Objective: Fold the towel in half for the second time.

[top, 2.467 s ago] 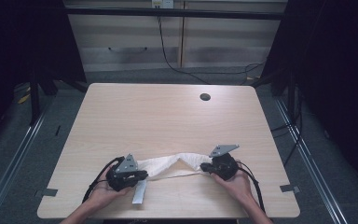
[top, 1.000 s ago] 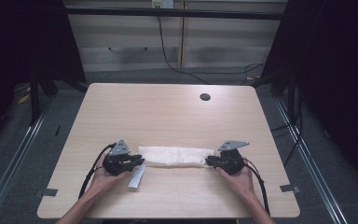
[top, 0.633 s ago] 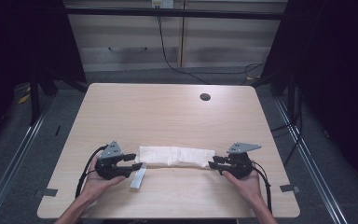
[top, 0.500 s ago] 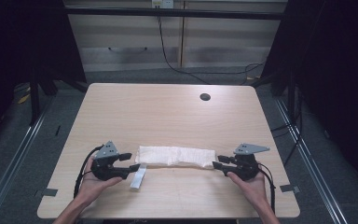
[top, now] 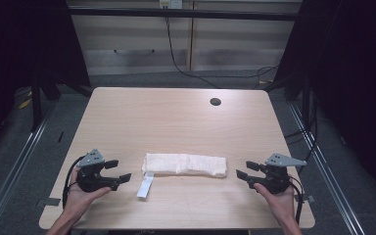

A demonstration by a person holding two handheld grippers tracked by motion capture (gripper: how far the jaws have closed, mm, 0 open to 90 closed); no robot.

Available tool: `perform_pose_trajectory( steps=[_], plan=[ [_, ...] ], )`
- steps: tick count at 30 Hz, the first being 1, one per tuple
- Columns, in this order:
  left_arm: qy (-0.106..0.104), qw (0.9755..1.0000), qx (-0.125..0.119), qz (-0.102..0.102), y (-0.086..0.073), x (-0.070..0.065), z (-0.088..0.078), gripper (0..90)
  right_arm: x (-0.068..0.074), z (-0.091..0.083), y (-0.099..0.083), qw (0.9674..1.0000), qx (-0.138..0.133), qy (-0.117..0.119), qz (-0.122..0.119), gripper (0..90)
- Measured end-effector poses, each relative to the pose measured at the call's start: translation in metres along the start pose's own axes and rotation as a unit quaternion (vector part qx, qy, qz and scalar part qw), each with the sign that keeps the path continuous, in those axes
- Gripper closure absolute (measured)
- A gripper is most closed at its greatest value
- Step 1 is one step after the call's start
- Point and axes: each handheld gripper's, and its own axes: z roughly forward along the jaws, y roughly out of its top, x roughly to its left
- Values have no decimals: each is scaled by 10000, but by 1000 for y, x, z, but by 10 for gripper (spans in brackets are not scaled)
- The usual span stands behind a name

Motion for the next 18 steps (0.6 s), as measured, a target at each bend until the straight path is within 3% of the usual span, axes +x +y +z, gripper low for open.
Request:
perform_pose_trajectory(
  steps=[4,8,12,15,18],
  plan=[
    [147,9996,-165,-179,-4,8,-12,175,-4,-7,-2,9998,-93,-187,64,363],
    [196,9996,-159,-155,-13,11,-20,160,-10,-11,-4,9993,-114,-333,89,342],
    [201,9987,-218,-414,-21,22,-20,161,-14,-15,-8,9985,-159,-505,170,311],
    [362,9984,-126,-409,-25,28,-18,161,-19,-16,-13,9977,-122,-613,246,292],
    [473,9975,-200,-491,-27,30,-18,161,-22,-14,-16,9973,-105,-669,279,266]
  ],
)
